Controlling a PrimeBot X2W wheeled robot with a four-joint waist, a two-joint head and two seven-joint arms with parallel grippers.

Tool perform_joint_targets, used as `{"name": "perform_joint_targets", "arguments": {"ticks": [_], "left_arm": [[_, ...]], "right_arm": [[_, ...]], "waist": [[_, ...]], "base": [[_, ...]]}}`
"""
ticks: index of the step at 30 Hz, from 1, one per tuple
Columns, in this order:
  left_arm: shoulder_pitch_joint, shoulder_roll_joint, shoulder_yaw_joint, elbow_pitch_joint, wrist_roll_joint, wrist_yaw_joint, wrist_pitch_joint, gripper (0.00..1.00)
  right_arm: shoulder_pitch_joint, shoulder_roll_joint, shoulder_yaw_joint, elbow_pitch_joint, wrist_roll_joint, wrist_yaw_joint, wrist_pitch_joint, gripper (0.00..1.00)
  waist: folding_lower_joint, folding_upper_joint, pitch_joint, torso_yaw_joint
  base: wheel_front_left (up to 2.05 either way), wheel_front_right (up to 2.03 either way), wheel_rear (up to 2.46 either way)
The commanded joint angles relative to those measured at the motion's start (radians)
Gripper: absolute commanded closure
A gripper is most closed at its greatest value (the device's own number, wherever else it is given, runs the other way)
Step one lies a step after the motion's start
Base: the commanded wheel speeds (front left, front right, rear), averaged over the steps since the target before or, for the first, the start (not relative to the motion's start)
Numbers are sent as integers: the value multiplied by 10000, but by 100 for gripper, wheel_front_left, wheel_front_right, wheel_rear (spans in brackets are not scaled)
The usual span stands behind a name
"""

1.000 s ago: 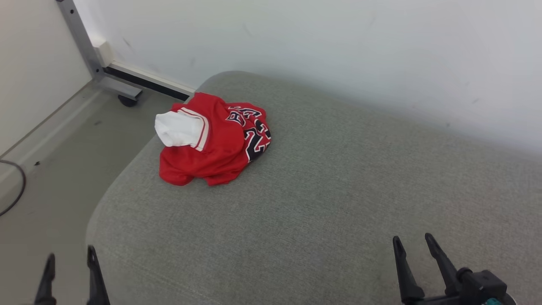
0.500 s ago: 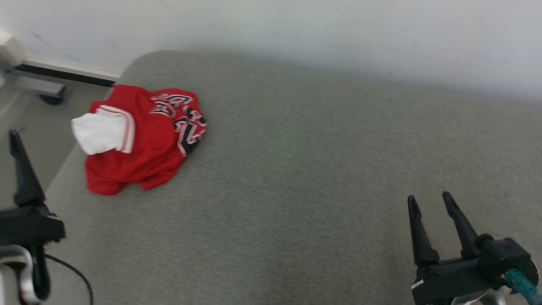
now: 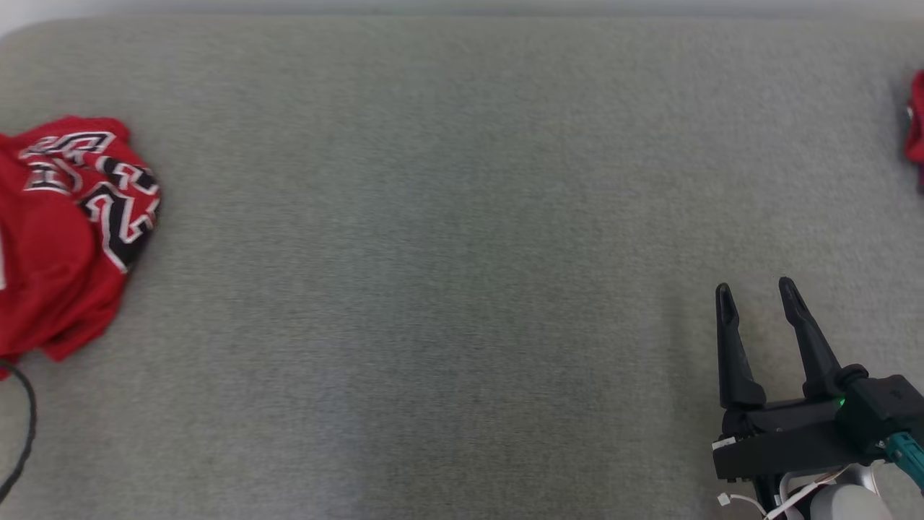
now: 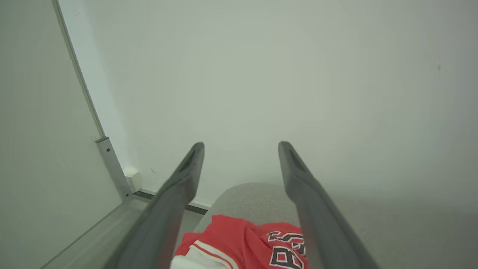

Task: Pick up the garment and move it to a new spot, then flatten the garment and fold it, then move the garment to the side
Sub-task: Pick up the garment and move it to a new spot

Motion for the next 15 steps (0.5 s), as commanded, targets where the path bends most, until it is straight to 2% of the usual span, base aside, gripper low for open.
{"name": "perform_joint_targets", "arguments": {"ticks": [1,8,15], "left_arm": [[-184,154,23,270,-34,-23,61,0],[-860,644,-199,2052,-93,-200,729,0],[-1265,825,-416,3758,-321,-366,1315,0]], "right_arm": [[-141,27,-14,-14,-104,-26,-61,0],[-260,-113,-100,-151,-137,-26,-36,0],[-290,-111,-99,-311,-252,-26,98,0]], "waist": [[-3,-2,1129,-1142],[-3,-2,1349,-1239],[-3,-2,1415,-1189]], "base": [[0,0,0],[0,0,0],[0,0,0]]}}
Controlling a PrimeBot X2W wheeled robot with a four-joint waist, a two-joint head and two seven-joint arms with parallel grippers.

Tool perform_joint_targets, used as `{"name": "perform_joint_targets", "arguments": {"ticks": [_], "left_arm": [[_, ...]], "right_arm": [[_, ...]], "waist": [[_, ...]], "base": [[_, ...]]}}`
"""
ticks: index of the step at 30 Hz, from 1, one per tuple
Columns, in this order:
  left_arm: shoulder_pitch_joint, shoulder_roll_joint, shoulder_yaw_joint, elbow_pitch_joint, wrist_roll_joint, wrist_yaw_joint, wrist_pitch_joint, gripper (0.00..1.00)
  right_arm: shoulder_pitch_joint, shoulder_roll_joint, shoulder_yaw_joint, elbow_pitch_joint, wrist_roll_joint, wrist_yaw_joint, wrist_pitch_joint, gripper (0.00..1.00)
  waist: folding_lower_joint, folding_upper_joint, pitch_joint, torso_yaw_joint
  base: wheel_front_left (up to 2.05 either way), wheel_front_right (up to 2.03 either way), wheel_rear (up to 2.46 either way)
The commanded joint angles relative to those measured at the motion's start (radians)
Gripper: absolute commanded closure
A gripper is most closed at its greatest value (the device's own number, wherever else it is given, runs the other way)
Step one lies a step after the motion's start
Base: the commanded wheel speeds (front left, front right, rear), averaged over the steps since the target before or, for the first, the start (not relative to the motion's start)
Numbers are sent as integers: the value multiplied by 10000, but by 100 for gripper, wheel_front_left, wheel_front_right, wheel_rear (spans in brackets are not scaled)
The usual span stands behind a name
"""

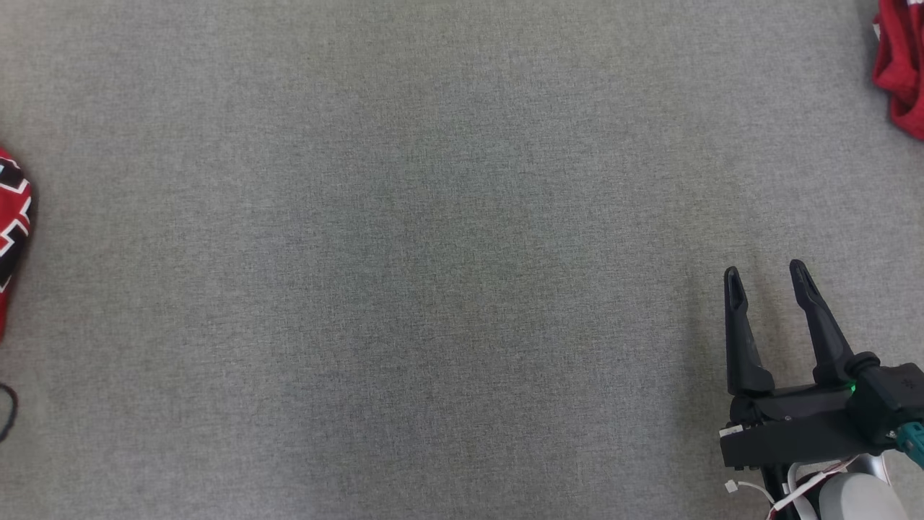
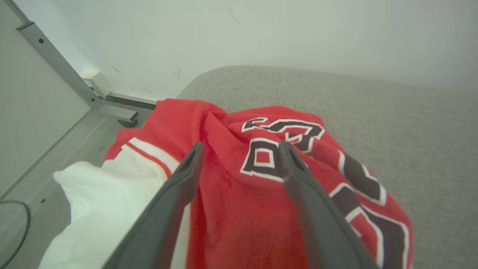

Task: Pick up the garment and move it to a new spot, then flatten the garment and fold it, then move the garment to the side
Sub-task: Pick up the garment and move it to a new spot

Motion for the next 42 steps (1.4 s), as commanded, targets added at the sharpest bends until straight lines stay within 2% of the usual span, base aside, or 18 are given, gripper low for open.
{"name": "perform_joint_targets", "arguments": {"ticks": [1,5,10,11,12,13,18,23,29,35,42], "left_arm": [[-50,33,-49,360,-109,-46,237,0],[-240,12,-241,1328,-307,-153,1112,0],[-327,-105,-431,2118,-415,-246,1479,0],[-355,-129,-443,2248,-457,-237,1465,48],[-372,-143,-473,2359,-456,-236,1374,85],[-370,-123,-524,2435,-387,-242,1258,100],[-705,-47,-663,2476,-182,-207,165,100],[-1143,104,-850,1945,85,-167,-1161,100],[-1586,-71,-1249,916,399,-186,-1923,100],[-1959,-506,-2030,-1243,752,-216,-1717,100],[-2134,-1382,-3264,-4201,916,-237,-520,100]], "right_arm": [[-70,-40,20,-53,-62,-26,52,0],[-107,-66,50,-108,-81,-26,123,0],[-126,-86,84,-159,-94,-26,181,0],[-135,-84,97,-162,-99,-26,190,0],[-149,-88,100,-160,-98,-26,198,0],[-162,-88,109,-151,-95,-26,210,0],[-162,-110,86,-37,-47,-26,195,0],[-51,-9,169,203,38,-26,65,0],[73,109,304,584,146,-26,-82,0],[154,230,374,971,274,-26,-272,0],[180,356,504,1451,465,-26,-552,0]], "waist": [[-2,-1,19,-12],[-2,-1,-15,6],[-2,-1,-27,-4],[-2,-1,-31,-9],[-2,-1,-38,-14],[-2,-1,-54,-21],[-2,-1,-332,17],[-2,-1,-917,113],[-2,-1,-1616,130],[-2,-1,-2242,-85],[-2,-1,-2587,-840]], "base": [[0,0,0],[0,0,0],[0,0,0],[0,0,0],[0,0,0],[0,0,0],[0,0,0],[0,0,0],[0,0,0],[0,0,0],[0,0,0]]}}
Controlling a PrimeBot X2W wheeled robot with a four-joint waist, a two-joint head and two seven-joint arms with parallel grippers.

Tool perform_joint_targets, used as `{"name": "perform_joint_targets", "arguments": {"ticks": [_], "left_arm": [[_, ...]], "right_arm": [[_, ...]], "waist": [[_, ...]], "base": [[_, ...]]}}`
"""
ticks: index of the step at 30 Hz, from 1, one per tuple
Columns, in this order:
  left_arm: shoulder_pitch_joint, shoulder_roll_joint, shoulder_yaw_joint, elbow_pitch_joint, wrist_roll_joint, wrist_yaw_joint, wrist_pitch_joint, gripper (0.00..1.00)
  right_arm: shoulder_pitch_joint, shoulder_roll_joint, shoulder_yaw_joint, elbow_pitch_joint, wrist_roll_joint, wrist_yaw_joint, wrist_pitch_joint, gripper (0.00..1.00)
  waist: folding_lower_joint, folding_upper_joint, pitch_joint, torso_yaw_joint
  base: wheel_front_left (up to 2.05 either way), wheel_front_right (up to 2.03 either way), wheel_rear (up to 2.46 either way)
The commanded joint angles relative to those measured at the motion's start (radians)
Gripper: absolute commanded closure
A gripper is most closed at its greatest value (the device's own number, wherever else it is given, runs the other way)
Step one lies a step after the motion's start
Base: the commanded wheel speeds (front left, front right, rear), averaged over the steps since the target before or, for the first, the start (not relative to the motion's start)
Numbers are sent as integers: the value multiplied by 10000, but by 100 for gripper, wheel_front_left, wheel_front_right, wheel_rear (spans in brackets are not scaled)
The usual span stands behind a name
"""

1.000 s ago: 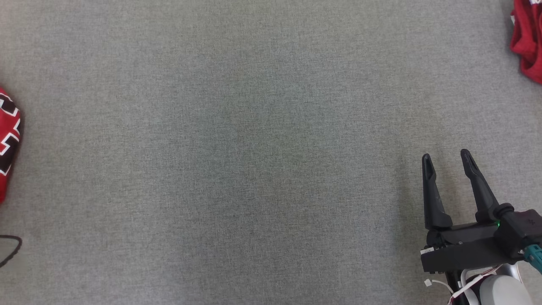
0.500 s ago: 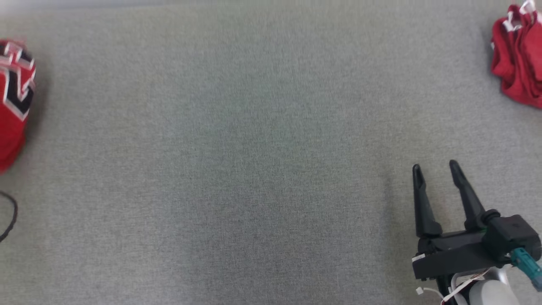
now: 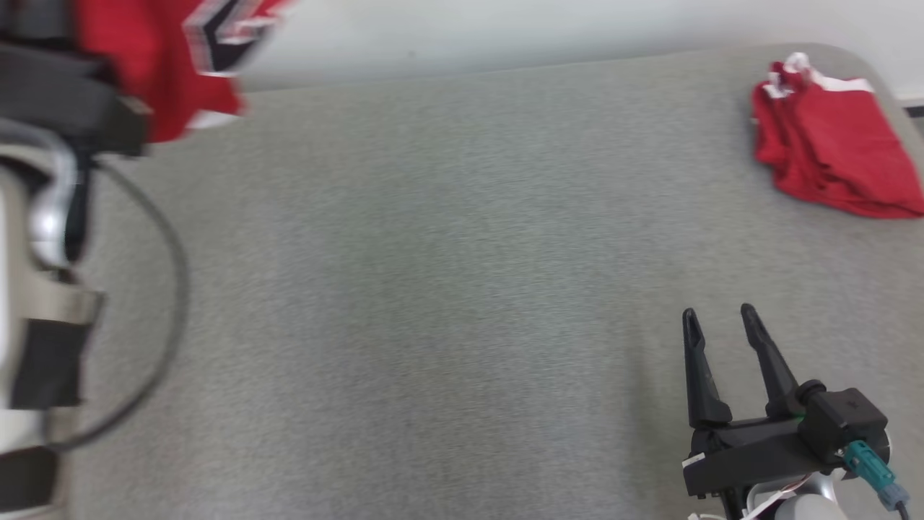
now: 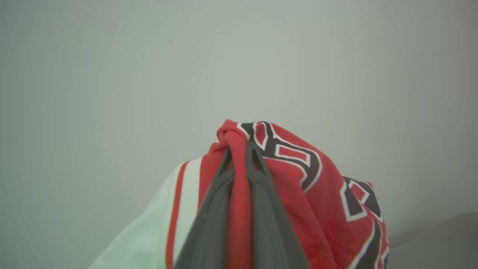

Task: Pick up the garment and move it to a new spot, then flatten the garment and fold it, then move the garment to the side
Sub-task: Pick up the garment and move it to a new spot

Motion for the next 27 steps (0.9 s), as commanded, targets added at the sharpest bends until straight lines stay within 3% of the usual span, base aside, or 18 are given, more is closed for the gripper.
{"name": "perform_joint_targets", "arguments": {"ticks": [1,7,14,18,27], "left_arm": [[-91,-109,-103,-214,79,12,96,100],[132,-1165,-1250,-1255,4,5,751,100],[1251,-2336,-2403,-1063,-275,70,635,100],[2144,-2557,-2575,-492,-533,191,279,100],[3996,-2369,-2562,1435,-710,381,-609,100]], "right_arm": [[83,25,4,63,50,-26,-59,0],[-18,64,79,407,217,-26,-283,0],[-32,72,123,645,425,-26,-437,0],[-81,73,110,709,405,-26,-471,0],[-135,73,189,765,395,-26,-510,0]], "waist": [[1,1,-242,-494],[1,1,-387,-1357],[1,1,-374,-2114],[1,1,-339,-2264],[1,1,-239,-2353]], "base": [[0,0,0],[0,0,0],[0,0,0],[0,0,0],[0,0,0]]}}
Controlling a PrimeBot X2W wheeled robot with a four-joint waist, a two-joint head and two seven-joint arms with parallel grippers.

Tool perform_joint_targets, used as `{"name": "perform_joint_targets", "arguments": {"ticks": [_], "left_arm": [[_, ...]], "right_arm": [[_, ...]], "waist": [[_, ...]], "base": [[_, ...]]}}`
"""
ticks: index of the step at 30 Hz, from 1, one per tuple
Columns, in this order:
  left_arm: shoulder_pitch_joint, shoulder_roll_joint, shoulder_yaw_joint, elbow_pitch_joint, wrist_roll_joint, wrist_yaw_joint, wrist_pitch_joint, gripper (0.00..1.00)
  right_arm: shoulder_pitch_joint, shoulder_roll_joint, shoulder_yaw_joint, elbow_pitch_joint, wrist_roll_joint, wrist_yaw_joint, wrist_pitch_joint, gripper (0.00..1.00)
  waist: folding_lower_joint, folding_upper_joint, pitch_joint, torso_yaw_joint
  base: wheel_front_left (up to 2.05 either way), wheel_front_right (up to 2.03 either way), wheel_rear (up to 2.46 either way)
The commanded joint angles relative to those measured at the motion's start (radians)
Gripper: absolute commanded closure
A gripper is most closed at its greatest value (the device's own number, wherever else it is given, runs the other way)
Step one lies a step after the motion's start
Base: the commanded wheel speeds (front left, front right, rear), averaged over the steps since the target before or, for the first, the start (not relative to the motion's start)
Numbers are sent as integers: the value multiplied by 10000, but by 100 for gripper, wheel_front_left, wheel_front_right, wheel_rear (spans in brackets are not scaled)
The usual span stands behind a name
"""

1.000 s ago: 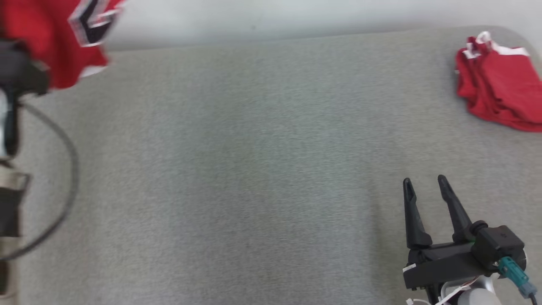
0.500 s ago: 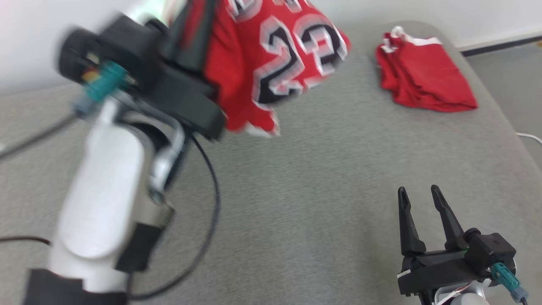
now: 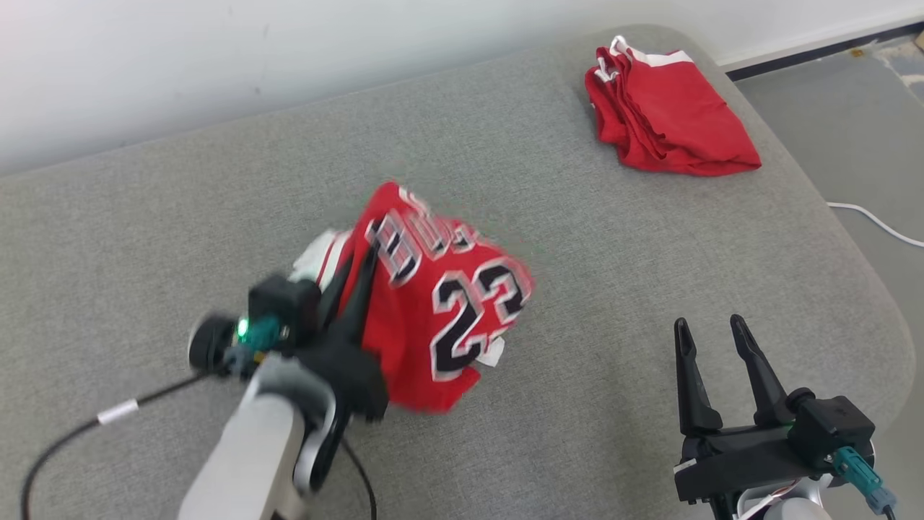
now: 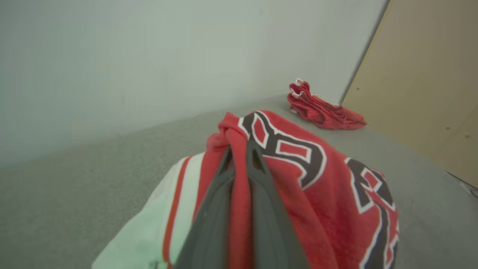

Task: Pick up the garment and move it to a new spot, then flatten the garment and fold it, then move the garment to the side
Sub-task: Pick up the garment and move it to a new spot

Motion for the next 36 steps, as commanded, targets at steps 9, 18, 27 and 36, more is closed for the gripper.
{"name": "perform_joint_targets", "arguments": {"ticks": [9,18,27,36], "left_arm": [[-75,-80,-317,1727,191,-137,-1276,0],[-42,51,-9,1024,89,21,-1865,0],[1386,1011,1001,-645,188,384,-1973,0],[3415,1589,1958,-2456,673,400,-1977,0]], "right_arm": [[-46,14,46,136,-118,-26,-72,0],[422,13,-173,-55,-324,-26,166,0],[798,12,-317,-471,-347,-27,440,0],[1042,12,-526,-704,-331,-27,582,0]], "waist": [[0,0,-406,632],[0,0,-1254,1614],[0,0,-1728,2442],[0,0,-1843,2991]], "base": [[0,0,0],[0,0,0],[0,0,0],[0,0,0]]}}
